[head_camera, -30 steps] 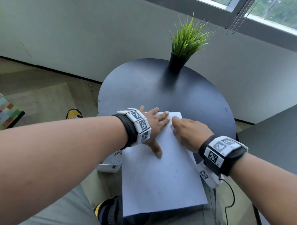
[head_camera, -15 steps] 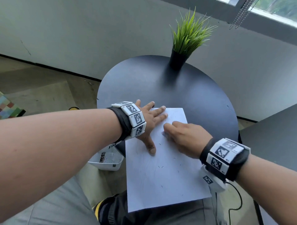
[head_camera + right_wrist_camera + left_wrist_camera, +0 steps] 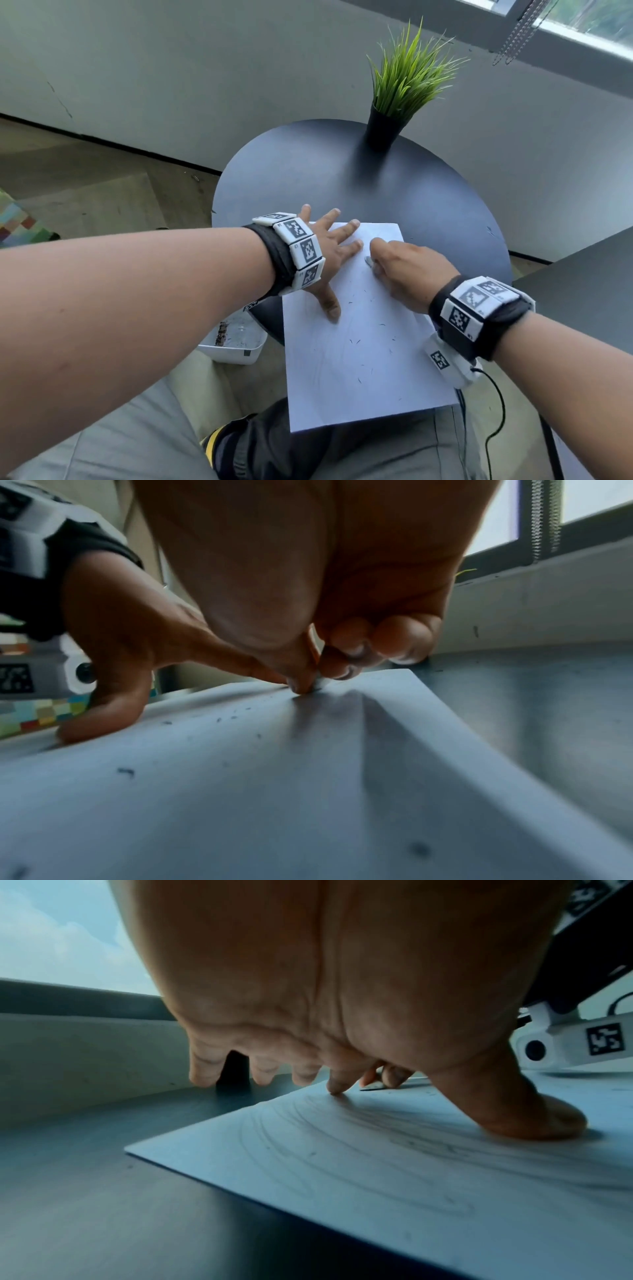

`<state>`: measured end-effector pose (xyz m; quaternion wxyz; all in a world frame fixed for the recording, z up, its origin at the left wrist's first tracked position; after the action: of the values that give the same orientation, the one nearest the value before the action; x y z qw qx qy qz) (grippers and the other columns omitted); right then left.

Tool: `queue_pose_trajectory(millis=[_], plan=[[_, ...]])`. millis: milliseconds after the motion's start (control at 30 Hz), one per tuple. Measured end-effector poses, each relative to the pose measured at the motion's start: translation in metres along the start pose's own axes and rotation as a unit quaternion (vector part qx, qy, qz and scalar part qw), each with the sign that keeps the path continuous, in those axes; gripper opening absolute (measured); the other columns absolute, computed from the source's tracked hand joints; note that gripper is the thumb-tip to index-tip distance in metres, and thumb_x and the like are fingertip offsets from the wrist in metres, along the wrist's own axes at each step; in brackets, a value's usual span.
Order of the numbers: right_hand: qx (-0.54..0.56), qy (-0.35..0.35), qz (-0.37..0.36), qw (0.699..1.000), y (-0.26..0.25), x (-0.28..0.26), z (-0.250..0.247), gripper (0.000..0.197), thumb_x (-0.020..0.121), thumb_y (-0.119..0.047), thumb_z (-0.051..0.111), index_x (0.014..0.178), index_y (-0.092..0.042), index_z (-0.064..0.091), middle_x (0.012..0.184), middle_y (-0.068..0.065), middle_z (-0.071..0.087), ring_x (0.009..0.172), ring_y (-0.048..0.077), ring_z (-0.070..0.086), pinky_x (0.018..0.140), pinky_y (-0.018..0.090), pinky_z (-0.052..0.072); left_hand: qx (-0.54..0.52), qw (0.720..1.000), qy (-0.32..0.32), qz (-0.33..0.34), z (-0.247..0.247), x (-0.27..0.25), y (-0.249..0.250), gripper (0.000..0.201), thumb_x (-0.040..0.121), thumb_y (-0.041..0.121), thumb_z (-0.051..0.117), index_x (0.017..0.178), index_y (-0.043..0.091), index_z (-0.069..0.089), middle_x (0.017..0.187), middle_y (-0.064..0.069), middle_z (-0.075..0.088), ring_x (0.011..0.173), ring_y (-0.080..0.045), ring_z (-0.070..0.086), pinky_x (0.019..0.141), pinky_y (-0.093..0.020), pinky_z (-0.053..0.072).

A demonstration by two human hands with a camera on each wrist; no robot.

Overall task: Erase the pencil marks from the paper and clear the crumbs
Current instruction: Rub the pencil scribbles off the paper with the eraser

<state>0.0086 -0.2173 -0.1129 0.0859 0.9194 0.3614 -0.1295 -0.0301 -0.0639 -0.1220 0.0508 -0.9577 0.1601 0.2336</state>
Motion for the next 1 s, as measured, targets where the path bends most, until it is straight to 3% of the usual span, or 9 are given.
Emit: queue_pose_trajectory(millis=[200, 300, 367, 533, 667, 733, 833, 900, 1000], plan=[[0.003, 0.005, 0.000, 1.000, -0.011, -0.007, -0.003, 0.010, 0.097, -0.027, 0.036, 0.092, -0.023, 0.028, 0.086, 0.002, 0.049, 0.080, 0.035, 0.058, 0.068, 0.042, 0.051, -0.032, 0.999, -0.004, 0.005, 0.015, -0.011, -0.004, 0.142, 0.052, 0.093, 0.062, 0.157, 0.031, -0.012, 0.165, 0.004, -0.018, 0.153, -0.026, -0.012, 0.119, -0.062, 0.003], [-0.004, -0.010, -0.116, 0.993, -0.044, -0.027, 0.005, 0.019, 0.093, -0.019, 0.042, 0.110, -0.024, 0.034, 0.095, 0.002, 0.050, 0.083, 0.032, 0.058, 0.062, 0.038, 0.047, -0.033, 0.999, -0.012, 0.008, 0.016, -0.010, -0.004, 0.146, 0.050, 0.093, 0.063, 0.156, 0.031, -0.015, 0.164, 0.004, -0.022, 0.152, -0.025, -0.016, 0.120, -0.061, 0.000], [-0.010, -0.016, -0.166, 0.986, -0.053, -0.037, 0.007, 0.016, 0.095, -0.022, 0.043, 0.108, -0.025, 0.035, 0.093, 0.001, 0.049, 0.079, 0.031, 0.058, 0.060, 0.042, 0.050, -0.027, 0.999, -0.015, 0.010, 0.014, -0.008, -0.004, 0.147, 0.049, 0.093, 0.063, 0.156, 0.031, -0.016, 0.164, 0.004, -0.023, 0.152, -0.026, -0.017, 0.119, -0.062, 0.001], [0.002, 0.022, -0.008, 1.000, -0.001, -0.009, -0.007, 0.011, 0.100, -0.030, 0.035, 0.093, -0.024, 0.029, 0.089, 0.002, 0.049, 0.079, 0.034, 0.059, 0.069, 0.044, 0.051, -0.030, 0.999, -0.019, 0.001, 0.008, 0.000, -0.008, 0.148, 0.047, 0.094, 0.063, 0.156, 0.031, -0.016, 0.165, 0.003, -0.022, 0.152, -0.029, -0.016, 0.117, -0.067, 0.005], [0.008, -0.040, -0.148, 0.988, -0.054, -0.040, 0.005, 0.018, 0.090, -0.011, 0.044, 0.105, -0.019, 0.038, 0.090, 0.001, 0.043, 0.075, 0.032, 0.055, 0.062, 0.043, 0.048, -0.022, 0.999, -0.028, 0.002, 0.009, 0.002, -0.008, 0.151, 0.046, 0.094, 0.064, 0.156, 0.030, -0.018, 0.164, 0.003, -0.024, 0.152, -0.029, -0.017, 0.117, -0.067, 0.006], [0.004, -0.042, -0.198, 0.979, -0.061, -0.050, 0.008, 0.016, 0.091, -0.014, 0.045, 0.104, -0.021, 0.037, 0.087, -0.001, 0.040, 0.072, 0.029, 0.053, 0.060, 0.043, 0.047, -0.019, 0.999, -0.031, 0.001, 0.010, 0.002, -0.008, 0.151, 0.046, 0.093, 0.065, 0.155, 0.031, -0.019, 0.163, 0.002, -0.026, 0.151, -0.029, -0.019, 0.117, -0.066, 0.005], [0.004, 0.004, -0.108, 0.994, -0.027, -0.026, -0.002, 0.018, 0.099, -0.034, 0.030, 0.105, -0.020, 0.040, 0.093, 0.000, 0.046, 0.083, 0.031, 0.057, 0.066, 0.042, 0.049, -0.020, 0.999, -0.033, 0.002, 0.008, 0.003, -0.008, 0.150, 0.048, 0.092, 0.065, 0.155, 0.030, -0.019, 0.164, 0.002, -0.025, 0.151, -0.030, -0.018, 0.117, -0.066, 0.005], [0.013, 0.034, -0.058, 0.998, -0.014, -0.021, -0.004, 0.009, 0.100, -0.032, 0.035, 0.099, -0.022, 0.033, 0.088, -0.002, 0.041, 0.082, 0.034, 0.058, 0.067, 0.045, 0.050, -0.020, 0.999, -0.036, 0.002, 0.007, 0.004, -0.008, 0.150, 0.047, 0.093, 0.065, 0.155, 0.030, -0.020, 0.163, 0.002, -0.025, 0.151, -0.030, -0.018, 0.117, -0.067, 0.004], [0.037, -0.017, -0.134, 0.990, -0.049, -0.041, 0.006, 0.020, 0.093, -0.015, 0.045, 0.097, -0.025, 0.028, 0.087, -0.001, 0.040, 0.076, 0.032, 0.055, 0.064, 0.046, 0.050, -0.013, 0.999, -0.044, 0.001, 0.009, 0.003, -0.008, 0.152, 0.046, 0.093, 0.065, 0.155, 0.031, -0.021, 0.163, 0.002, -0.027, 0.151, -0.030, -0.018, 0.117, -0.067, 0.005]])
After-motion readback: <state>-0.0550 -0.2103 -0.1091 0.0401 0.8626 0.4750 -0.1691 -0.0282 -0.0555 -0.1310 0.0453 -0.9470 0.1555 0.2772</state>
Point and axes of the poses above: each hand's wrist, its own x-axis towards the middle knuckle, its own z-axis out of the palm, y = z × x, the point moved 4 cm from there along x, towards the middle knuckle
